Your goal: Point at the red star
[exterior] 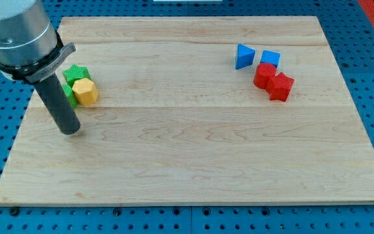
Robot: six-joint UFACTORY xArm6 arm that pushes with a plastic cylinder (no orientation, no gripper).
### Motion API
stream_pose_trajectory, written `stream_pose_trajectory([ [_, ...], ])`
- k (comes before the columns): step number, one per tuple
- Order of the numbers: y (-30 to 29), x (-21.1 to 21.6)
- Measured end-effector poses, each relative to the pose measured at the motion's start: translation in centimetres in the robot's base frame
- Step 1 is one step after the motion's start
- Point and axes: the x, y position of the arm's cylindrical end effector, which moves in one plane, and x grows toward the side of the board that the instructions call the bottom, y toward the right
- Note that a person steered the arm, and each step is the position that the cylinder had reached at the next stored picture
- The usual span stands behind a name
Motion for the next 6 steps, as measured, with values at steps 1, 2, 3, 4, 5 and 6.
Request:
stream_pose_trajectory([
  [1,1.5,0.0],
  [2,6.8,-2.1],
  [3,16.6,0.2],
  [4,30.0,0.0],
  [5,37.9,-0.5],
  [6,37.8,-5.8],
])
